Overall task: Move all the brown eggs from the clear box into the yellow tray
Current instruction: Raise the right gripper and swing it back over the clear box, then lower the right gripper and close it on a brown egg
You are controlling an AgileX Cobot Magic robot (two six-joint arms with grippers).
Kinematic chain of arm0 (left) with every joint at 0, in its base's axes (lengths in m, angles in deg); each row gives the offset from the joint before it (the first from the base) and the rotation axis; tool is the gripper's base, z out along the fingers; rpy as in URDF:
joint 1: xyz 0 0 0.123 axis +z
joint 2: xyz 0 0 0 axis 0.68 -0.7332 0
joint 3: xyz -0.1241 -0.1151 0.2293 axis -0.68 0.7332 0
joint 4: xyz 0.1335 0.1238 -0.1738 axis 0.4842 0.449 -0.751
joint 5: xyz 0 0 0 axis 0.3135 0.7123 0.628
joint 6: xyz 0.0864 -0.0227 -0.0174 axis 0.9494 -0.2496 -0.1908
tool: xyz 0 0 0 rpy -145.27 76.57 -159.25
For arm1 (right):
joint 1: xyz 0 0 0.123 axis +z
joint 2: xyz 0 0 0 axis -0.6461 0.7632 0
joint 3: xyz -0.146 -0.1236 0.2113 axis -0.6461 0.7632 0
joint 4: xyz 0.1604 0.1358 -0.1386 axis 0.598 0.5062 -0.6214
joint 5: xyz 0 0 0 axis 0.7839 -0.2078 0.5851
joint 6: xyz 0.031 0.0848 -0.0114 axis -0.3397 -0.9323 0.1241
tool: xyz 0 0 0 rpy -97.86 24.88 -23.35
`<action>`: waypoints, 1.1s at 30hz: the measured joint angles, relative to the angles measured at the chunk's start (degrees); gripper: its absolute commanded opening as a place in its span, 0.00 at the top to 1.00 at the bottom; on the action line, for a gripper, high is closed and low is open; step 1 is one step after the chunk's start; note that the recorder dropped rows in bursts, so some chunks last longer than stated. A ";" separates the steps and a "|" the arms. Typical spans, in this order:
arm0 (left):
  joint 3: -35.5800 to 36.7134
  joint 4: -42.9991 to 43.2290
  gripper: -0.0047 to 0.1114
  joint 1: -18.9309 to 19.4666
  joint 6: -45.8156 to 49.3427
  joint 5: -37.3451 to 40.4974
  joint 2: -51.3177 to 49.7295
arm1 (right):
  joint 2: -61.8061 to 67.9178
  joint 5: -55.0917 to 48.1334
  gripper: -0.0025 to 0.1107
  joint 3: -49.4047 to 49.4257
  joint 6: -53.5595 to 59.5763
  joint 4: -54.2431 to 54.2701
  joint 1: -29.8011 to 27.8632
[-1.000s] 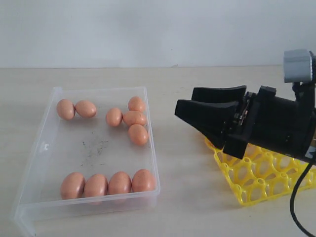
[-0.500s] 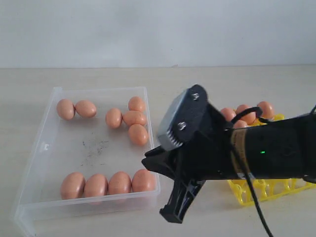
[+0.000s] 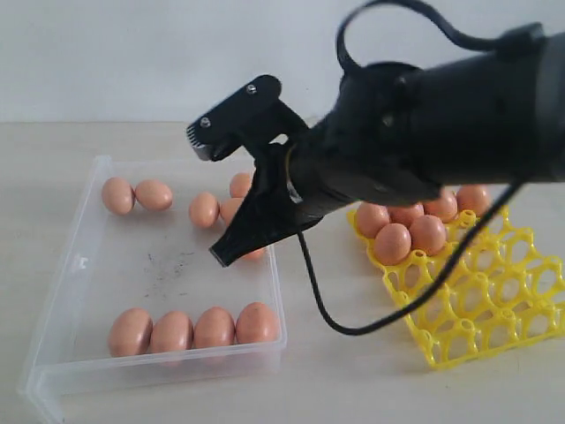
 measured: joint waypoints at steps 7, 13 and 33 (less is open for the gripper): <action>0.00 0.00 0.93 0.00 0.00 0.00 0.00 | 9.08 -19.93 0.98 -13.96 40.85 29.05 0.00; 0.00 0.00 0.93 0.00 0.00 0.00 0.00 | 12.21 -21.63 0.98 -22.07 34.50 31.66 -2.11; 0.00 0.00 0.93 0.00 0.00 0.00 0.00 | 37.73 -43.56 0.57 -55.58 28.50 40.15 -8.49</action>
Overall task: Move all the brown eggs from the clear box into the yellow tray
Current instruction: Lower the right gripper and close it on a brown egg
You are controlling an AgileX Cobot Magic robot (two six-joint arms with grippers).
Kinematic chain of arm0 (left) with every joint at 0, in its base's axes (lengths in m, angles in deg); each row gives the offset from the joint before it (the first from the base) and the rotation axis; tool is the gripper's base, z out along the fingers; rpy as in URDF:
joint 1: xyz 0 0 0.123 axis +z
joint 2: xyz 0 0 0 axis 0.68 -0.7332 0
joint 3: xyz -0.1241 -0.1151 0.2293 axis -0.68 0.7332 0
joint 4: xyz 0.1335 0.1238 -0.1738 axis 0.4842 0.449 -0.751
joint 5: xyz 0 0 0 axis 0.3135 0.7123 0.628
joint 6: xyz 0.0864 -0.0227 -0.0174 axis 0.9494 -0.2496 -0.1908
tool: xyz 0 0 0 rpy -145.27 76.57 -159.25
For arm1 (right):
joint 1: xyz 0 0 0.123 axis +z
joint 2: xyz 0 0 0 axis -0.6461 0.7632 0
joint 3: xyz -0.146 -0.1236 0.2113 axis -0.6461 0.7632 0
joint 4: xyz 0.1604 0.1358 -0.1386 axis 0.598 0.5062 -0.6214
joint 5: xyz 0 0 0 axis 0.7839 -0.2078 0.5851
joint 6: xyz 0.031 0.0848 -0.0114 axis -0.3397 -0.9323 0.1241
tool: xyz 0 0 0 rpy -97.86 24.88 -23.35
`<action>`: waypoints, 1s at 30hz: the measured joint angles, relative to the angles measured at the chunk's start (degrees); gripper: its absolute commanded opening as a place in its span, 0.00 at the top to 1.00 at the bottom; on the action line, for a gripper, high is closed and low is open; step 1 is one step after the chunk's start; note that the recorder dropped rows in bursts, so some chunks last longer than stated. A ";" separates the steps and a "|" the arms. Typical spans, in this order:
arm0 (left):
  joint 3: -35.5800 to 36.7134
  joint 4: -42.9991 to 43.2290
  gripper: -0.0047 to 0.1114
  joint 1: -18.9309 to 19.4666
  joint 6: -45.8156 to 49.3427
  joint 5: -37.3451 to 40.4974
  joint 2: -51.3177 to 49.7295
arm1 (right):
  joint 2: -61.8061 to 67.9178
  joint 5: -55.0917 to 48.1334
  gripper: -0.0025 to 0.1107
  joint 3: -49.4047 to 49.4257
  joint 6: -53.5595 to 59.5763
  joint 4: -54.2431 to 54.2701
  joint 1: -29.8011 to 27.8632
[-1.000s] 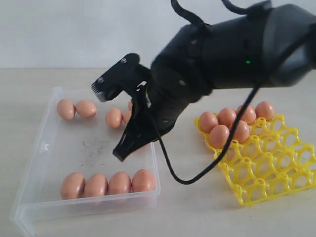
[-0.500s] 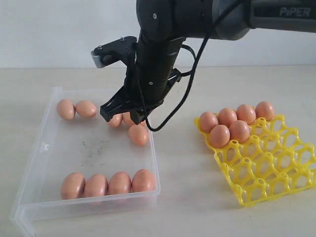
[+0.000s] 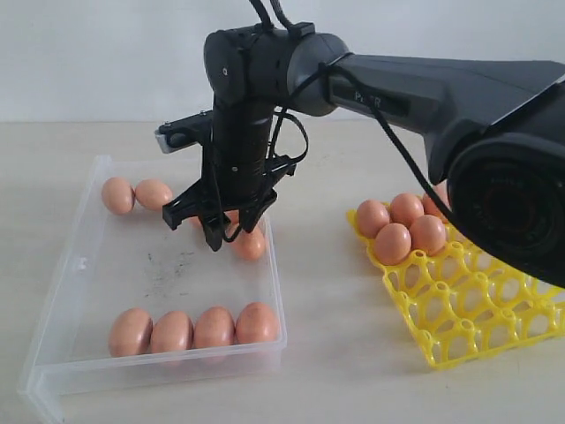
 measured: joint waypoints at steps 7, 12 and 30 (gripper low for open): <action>0.00 0.00 0.93 0.00 0.00 0.00 0.00 | 2.50 -0.36 0.57 -1.40 -0.61 -5.17 0.00; 0.00 0.00 0.93 0.00 0.00 0.00 0.00 | 3.91 1.39 0.57 -1.52 -0.71 -5.28 0.00; 0.00 0.00 0.93 0.00 0.00 0.00 0.00 | 3.63 36.58 0.98 6.79 1.00 0.29 0.54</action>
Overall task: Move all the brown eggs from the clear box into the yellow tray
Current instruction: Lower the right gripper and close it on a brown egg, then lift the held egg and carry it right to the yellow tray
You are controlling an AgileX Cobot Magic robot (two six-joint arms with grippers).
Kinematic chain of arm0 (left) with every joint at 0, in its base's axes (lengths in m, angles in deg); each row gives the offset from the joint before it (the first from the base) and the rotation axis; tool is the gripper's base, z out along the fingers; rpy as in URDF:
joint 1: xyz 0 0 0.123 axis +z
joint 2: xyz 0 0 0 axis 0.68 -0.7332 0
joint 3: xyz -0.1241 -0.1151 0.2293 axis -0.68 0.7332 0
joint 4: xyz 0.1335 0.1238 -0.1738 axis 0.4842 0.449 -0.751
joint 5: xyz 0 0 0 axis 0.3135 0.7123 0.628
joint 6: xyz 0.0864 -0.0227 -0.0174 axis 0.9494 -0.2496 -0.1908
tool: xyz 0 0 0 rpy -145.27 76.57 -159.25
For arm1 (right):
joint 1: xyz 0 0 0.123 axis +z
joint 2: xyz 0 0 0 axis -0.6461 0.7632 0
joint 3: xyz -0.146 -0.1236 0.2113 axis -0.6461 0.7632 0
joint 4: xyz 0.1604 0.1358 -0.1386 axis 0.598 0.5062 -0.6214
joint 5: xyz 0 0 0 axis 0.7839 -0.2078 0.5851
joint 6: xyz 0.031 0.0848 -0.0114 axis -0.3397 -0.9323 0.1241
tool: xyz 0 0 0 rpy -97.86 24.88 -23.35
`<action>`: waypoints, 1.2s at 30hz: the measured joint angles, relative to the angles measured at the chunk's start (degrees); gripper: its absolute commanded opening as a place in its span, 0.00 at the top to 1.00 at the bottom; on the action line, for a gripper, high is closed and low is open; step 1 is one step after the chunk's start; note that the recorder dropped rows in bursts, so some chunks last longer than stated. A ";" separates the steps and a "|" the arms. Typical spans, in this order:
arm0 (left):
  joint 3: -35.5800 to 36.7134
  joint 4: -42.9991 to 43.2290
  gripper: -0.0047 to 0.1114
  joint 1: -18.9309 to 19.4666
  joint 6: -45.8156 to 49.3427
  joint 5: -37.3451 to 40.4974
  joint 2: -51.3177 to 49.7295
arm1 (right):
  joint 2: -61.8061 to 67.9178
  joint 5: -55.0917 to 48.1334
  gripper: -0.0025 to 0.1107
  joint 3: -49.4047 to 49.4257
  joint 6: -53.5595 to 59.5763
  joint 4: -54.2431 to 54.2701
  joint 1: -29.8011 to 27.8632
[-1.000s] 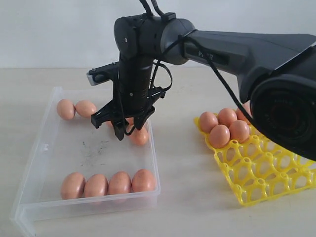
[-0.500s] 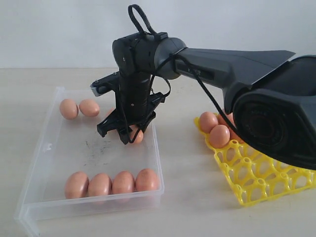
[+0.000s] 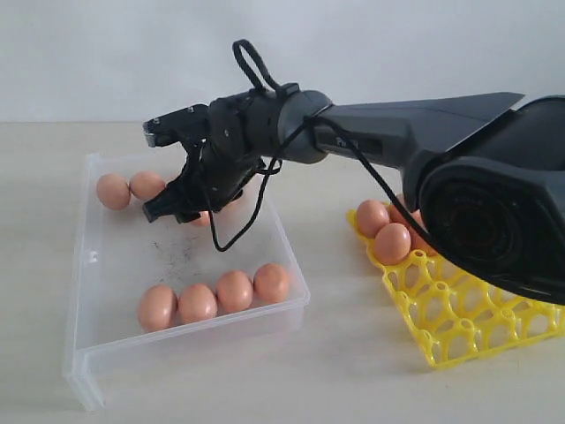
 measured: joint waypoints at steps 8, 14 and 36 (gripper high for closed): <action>0.00 0.00 0.93 0.00 0.00 0.00 0.00 | -3.80 23.88 0.98 14.39 -0.63 0.62 0.88; 0.00 0.00 0.93 0.00 0.00 0.00 0.00 | -8.67 46.19 0.98 26.83 -0.74 1.05 0.97; 0.00 0.00 0.93 0.00 0.00 0.00 0.00 | -20.08 100.21 0.98 66.87 -8.87 1.12 0.24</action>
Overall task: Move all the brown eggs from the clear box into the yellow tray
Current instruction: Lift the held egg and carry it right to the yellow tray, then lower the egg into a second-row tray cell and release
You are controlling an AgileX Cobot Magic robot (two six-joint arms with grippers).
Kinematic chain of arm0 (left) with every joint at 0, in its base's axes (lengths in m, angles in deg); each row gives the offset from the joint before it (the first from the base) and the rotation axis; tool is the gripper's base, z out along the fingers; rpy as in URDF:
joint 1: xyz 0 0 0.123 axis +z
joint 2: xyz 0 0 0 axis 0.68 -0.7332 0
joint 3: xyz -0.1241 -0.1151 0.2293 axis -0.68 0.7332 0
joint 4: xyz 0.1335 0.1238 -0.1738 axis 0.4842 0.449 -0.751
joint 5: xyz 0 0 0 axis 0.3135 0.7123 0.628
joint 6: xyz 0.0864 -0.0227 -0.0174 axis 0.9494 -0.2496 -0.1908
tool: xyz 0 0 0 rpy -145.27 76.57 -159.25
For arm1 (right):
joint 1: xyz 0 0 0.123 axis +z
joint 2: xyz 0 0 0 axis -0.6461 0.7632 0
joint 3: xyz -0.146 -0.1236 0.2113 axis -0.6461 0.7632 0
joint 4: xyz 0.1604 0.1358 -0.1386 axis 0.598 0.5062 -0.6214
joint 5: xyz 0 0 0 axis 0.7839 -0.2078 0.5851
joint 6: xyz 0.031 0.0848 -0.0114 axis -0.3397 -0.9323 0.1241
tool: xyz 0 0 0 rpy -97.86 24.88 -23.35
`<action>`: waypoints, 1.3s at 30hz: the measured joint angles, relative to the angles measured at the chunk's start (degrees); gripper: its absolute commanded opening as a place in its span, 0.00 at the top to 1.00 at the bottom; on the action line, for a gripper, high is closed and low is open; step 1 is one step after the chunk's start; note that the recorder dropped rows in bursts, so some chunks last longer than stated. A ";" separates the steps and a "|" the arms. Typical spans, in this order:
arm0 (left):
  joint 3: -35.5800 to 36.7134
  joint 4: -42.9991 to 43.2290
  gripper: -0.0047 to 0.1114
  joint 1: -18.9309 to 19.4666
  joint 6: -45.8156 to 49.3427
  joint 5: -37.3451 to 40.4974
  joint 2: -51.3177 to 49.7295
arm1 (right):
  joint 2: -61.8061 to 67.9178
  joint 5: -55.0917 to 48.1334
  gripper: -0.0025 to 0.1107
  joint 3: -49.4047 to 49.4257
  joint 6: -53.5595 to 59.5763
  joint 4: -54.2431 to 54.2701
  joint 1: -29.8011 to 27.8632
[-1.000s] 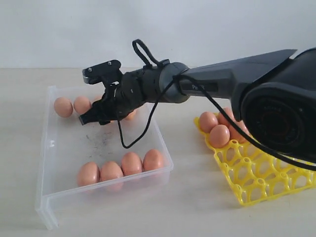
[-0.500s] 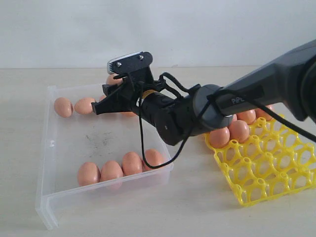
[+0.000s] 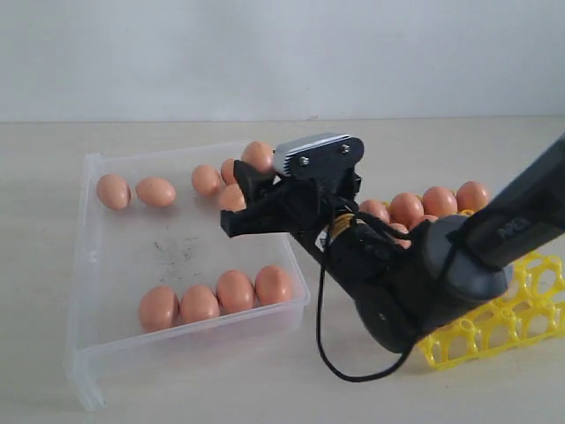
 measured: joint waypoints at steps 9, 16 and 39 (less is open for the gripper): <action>0.00 0.00 0.93 0.00 0.00 0.00 0.00 | -13.07 0.61 0.98 19.92 1.14 -0.73 -13.18; 0.00 0.00 0.93 0.00 0.00 0.00 0.00 | -15.62 0.84 0.98 27.47 -5.23 -27.45 -36.50; 0.00 0.00 0.93 0.00 0.00 0.00 0.00 | -3.29 0.95 0.98 18.30 -13.91 -63.11 -59.26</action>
